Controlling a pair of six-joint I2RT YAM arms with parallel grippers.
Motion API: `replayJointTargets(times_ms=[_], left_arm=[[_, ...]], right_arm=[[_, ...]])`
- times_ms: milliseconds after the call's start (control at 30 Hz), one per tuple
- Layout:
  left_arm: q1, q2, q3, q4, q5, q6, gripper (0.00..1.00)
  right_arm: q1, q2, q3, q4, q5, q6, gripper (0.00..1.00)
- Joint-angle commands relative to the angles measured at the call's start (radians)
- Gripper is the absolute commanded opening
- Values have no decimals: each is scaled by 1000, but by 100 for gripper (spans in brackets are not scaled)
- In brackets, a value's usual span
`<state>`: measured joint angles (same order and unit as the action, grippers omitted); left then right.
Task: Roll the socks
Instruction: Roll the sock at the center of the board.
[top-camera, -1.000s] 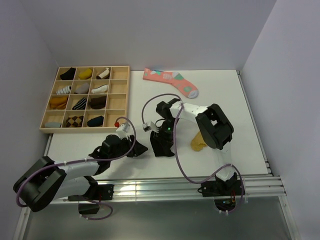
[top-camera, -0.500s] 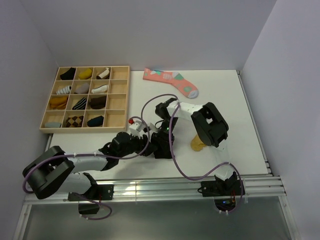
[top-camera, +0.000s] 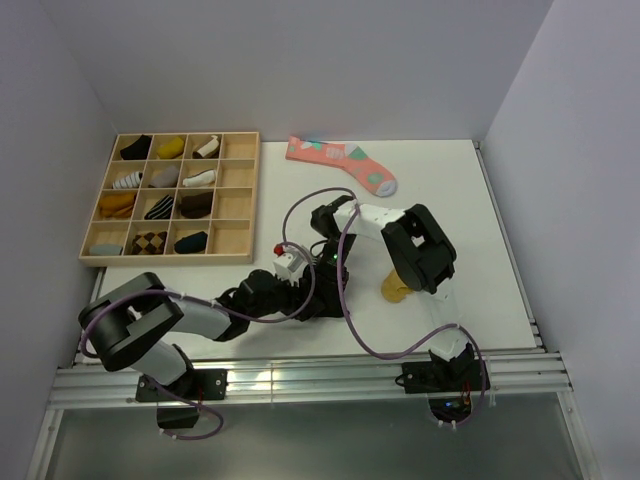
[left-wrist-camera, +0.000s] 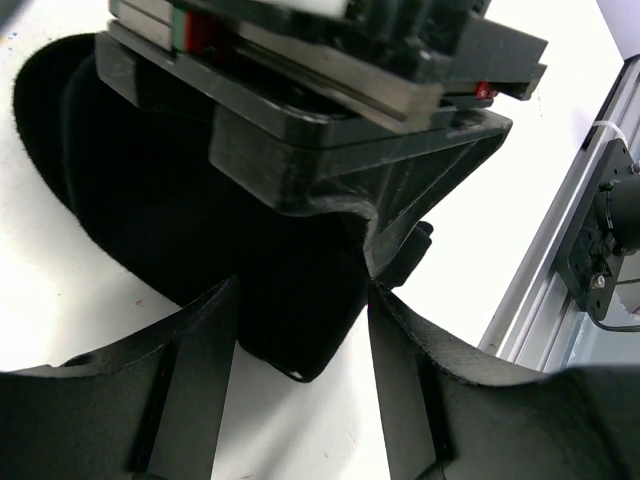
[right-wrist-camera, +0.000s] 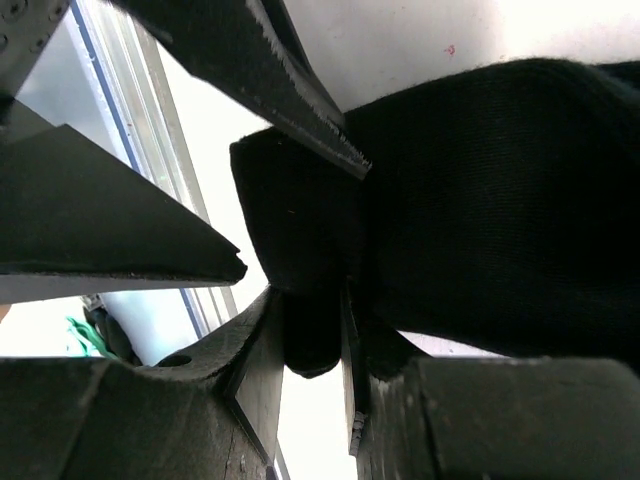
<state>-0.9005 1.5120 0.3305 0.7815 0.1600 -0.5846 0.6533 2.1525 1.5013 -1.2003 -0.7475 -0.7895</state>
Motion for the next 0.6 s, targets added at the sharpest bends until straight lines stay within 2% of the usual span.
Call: replayJointTargets(times_ms=[0, 133, 233, 300, 333, 367, 400, 433, 567], left_arm=[[-9, 23, 7, 93, 22, 6, 59], [-11, 53, -1, 114, 44, -12, 58], [-11, 80, -1, 120, 49, -26, 50], [-11, 100, -5, 134, 58, -37, 37], [-11, 106, -13, 150, 59, -50, 25], [-11, 112, -15, 156, 65, -58, 17], [-11, 131, -19, 165, 69, -75, 9], [-11, 140, -24, 177, 76, -86, 2], [-11, 189, -59, 287, 96, -161, 0]], right_arm=[[-11, 40, 27, 16, 34, 4, 16], [-15, 43, 27, 30, 36, 18, 16], [-18, 40, 25, 51, 40, 38, 16], [-21, 33, 17, 65, 49, 58, 17], [-23, 27, 10, 77, 53, 68, 18], [-23, 21, 4, 85, 54, 75, 19], [-23, 14, -4, 96, 60, 82, 22], [-23, -11, -24, 126, 60, 97, 29], [-38, -109, -82, 186, 57, 108, 45]])
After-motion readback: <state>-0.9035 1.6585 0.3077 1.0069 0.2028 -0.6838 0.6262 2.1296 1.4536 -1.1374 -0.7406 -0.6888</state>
